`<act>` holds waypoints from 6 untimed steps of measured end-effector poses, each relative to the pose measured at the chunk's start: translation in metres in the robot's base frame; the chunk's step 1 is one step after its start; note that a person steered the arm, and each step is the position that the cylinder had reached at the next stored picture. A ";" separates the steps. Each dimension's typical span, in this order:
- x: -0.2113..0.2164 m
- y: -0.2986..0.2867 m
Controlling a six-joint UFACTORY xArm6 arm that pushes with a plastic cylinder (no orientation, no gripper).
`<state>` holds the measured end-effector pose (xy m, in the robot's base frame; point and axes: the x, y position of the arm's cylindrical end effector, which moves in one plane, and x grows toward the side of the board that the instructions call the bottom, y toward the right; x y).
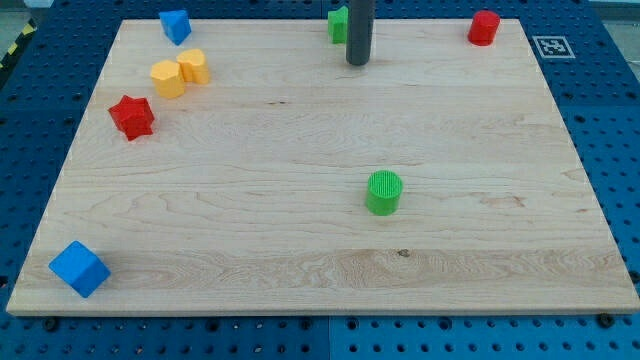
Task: Place your arm to the top right of heart
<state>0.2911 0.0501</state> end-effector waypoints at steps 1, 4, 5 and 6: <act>0.027 0.000; -0.016 -0.128; -0.018 -0.138; -0.031 -0.155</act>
